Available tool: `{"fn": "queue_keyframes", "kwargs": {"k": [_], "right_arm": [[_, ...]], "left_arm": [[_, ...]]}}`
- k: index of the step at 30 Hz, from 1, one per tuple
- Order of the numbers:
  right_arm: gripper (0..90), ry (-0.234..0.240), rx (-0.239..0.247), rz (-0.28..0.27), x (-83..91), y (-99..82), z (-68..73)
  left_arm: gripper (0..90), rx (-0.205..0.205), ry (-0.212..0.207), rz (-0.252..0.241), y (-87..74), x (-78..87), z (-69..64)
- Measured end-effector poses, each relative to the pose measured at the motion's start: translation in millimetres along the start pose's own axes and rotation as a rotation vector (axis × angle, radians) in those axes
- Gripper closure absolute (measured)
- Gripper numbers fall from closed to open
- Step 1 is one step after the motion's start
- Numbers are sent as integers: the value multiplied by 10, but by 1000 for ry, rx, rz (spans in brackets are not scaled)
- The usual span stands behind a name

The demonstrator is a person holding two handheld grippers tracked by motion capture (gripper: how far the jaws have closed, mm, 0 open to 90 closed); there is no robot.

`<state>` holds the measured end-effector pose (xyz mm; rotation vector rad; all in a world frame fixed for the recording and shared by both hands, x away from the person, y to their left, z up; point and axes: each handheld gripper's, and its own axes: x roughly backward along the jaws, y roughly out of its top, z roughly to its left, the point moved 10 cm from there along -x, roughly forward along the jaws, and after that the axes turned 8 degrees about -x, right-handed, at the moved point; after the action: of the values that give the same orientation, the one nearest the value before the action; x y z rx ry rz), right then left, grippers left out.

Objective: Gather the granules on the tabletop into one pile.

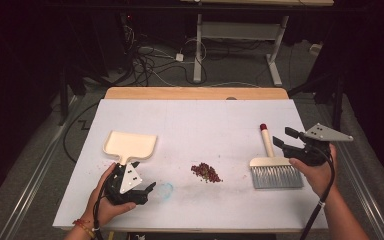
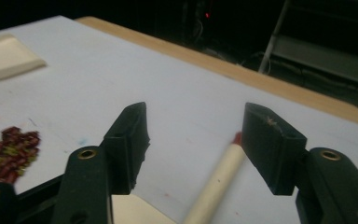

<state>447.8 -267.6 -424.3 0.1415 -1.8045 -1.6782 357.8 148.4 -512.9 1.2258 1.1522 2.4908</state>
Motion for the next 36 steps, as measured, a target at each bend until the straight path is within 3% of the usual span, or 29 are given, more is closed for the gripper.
{"fn": "queue_keyframes", "kwargs": {"k": [2,6,10,12,14,18,23,28,36], "right_arm": [[363,-10,8,-41,70,34,87],[289,9,25,-69,159,-17,307],[242,4,45,-73,202,-168,472],[234,21,30,-90,231,-262,539],[212,13,34,-95,260,-349,574],[192,-21,111,-69,306,-485,640],[177,-68,187,-55,301,-522,705],[177,-60,192,-46,254,-539,728],[177,-62,189,-80,314,-473,722]], "left_arm": [[175,-3,7,-10,20,8,9],[174,-5,21,-30,51,26,11],[172,-12,30,-34,48,45,-3],[172,-20,35,-35,44,50,-11],[172,-31,34,-34,42,59,-18],[172,-36,30,-32,8,66,-22],[172,-23,26,-43,3,69,12],[172,-20,28,-40,2,59,20],[172,-35,33,-31,11,55,-14]]}}
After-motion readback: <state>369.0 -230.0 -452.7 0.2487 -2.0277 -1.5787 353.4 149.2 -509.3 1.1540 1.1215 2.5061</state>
